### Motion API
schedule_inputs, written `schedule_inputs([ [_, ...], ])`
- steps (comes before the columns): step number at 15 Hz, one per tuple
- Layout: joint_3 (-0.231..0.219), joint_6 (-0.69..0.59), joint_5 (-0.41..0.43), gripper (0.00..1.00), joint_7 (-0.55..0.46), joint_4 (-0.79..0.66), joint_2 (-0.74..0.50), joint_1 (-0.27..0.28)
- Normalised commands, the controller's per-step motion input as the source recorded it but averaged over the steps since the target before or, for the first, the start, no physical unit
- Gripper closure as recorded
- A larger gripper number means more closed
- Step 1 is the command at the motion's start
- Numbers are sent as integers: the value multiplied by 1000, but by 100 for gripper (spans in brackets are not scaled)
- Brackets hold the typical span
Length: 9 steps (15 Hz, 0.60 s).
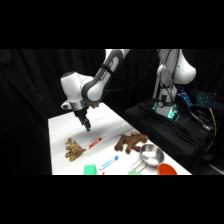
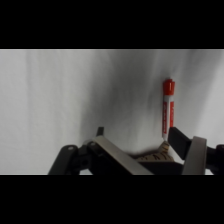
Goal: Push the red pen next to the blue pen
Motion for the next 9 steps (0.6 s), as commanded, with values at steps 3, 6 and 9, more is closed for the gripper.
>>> schedule_inputs([
  [3,103,59,139,0,-200,221,206,-113],
  [6,97,105,132,0,-191,115,162,-108],
  [9,105,142,134,0,-199,40,124,-111],
])
